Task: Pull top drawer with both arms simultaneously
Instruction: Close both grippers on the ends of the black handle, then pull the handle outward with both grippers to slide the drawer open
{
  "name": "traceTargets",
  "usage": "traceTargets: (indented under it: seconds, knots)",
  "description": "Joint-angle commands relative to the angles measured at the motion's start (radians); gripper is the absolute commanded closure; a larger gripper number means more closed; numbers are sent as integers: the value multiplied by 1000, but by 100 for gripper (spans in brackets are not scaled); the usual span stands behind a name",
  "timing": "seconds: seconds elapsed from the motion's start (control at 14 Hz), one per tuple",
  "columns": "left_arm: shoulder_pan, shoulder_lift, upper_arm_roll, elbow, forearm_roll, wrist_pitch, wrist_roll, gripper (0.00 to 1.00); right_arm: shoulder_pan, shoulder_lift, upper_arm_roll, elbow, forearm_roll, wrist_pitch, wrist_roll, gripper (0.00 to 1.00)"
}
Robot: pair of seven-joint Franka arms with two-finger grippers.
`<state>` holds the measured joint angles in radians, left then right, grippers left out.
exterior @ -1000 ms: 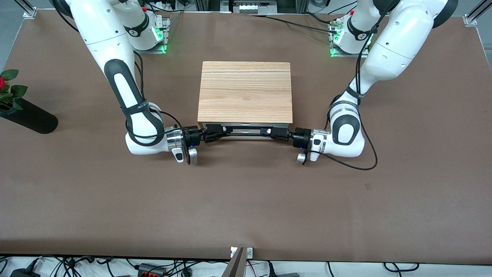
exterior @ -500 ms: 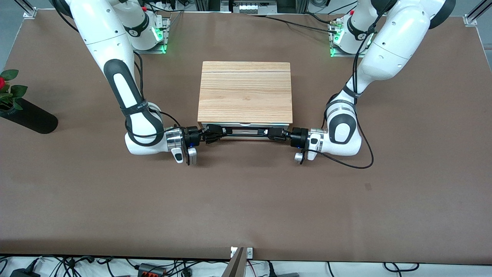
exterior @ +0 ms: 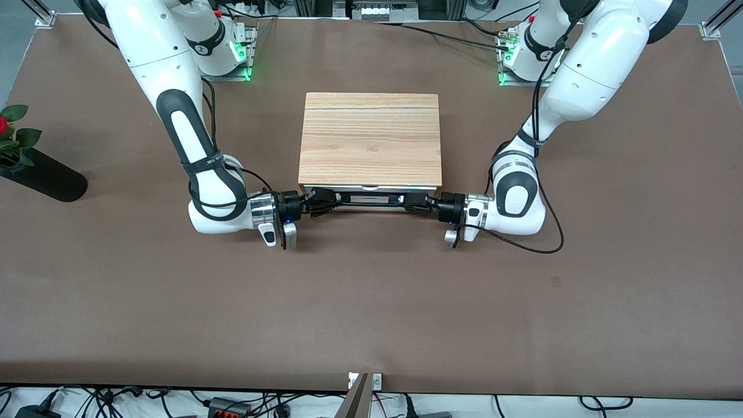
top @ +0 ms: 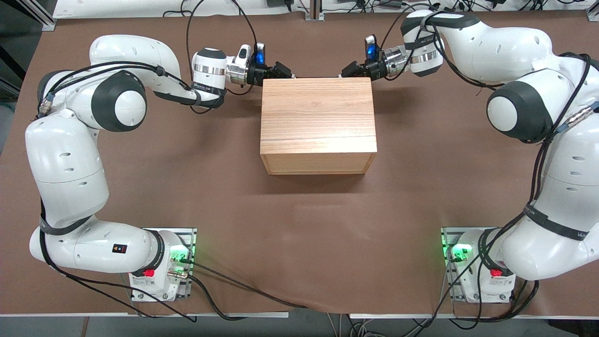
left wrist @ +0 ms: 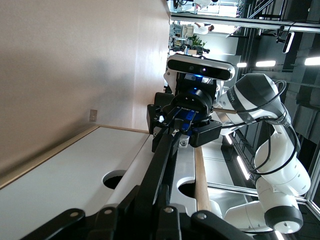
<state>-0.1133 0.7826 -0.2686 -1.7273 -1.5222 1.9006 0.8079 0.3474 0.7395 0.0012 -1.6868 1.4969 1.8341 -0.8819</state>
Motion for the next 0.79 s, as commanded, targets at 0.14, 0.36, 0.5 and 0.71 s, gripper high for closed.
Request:
traceTargets:
  seconds: [0.14, 0.36, 0.5, 0.71]
  knots:
    - [-11, -2, 3, 20, -53, 37, 1, 85, 2, 3, 2, 12, 23, 22, -8, 85]
    - [-11, 0, 8, 40, -52, 41, -4, 86, 2, 41, 0, 36, 75, 24, -9, 85]
    - [-9, 9, 15, 75, -47, 41, -10, 86, 2, 66, 0, 73, 88, 24, -11, 85]
    - [-5, 27, 23, 103, -42, 44, -4, 86, -10, 107, -4, 136, 86, 22, -9, 85]
